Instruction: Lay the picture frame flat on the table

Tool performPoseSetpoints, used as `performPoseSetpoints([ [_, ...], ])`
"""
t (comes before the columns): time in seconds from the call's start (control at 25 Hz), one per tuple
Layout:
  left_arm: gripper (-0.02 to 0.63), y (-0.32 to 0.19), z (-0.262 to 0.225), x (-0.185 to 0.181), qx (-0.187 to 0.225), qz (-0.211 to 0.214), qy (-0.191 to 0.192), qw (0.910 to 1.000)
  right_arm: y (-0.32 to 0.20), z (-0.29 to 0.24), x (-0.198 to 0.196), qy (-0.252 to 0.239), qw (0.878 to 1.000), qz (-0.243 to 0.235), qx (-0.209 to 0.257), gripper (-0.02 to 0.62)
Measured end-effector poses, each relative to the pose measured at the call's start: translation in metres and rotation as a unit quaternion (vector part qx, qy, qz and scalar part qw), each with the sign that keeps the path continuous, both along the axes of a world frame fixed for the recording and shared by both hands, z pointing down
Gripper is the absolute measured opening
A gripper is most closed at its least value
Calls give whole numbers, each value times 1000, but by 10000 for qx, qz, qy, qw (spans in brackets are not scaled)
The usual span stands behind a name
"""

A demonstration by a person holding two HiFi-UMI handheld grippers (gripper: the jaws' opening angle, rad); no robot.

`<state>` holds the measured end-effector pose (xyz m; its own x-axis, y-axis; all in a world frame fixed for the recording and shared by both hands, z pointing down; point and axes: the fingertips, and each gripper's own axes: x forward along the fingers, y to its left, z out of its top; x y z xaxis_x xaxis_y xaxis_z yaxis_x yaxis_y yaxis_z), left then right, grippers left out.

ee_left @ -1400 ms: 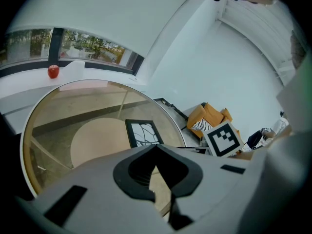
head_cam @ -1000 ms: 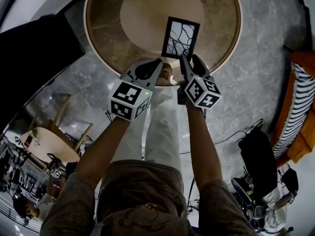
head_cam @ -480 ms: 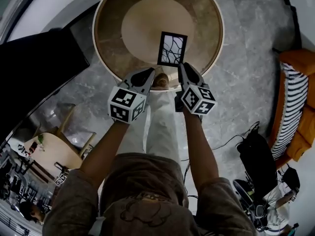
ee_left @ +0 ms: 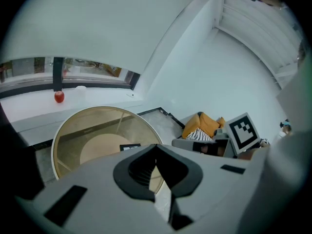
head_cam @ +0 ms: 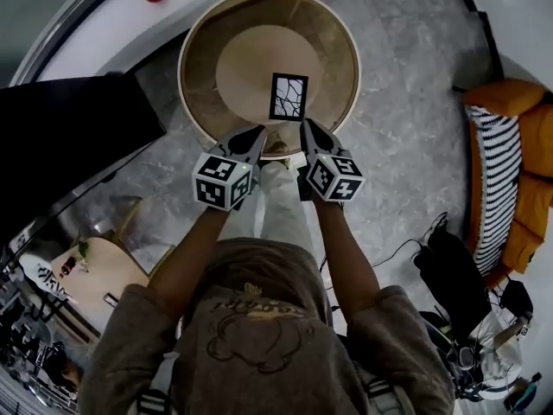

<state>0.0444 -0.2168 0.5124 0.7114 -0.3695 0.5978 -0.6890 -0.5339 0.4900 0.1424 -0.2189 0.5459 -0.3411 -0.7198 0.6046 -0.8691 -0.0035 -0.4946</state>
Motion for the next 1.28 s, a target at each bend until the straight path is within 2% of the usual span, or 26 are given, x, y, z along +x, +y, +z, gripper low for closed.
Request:
performPoseSetpoints([
  [0.44,17,1,-83,5,472,175,138,9986,20,-96,3,72,9988,-107,469,18],
  [0.64,17,16,-122,2,682,294,166,9971,43,-134,-1,19,9982,-109,583,18],
  [1.04,17,23,-180,1,1316,485,294,9897,50,-205,-9,43,9912,-302,1290,20],
  [1.28,17,20,-209,-3,1661,457,398,9842,47,-235,-8,87,9865,-336,1599,20],
])
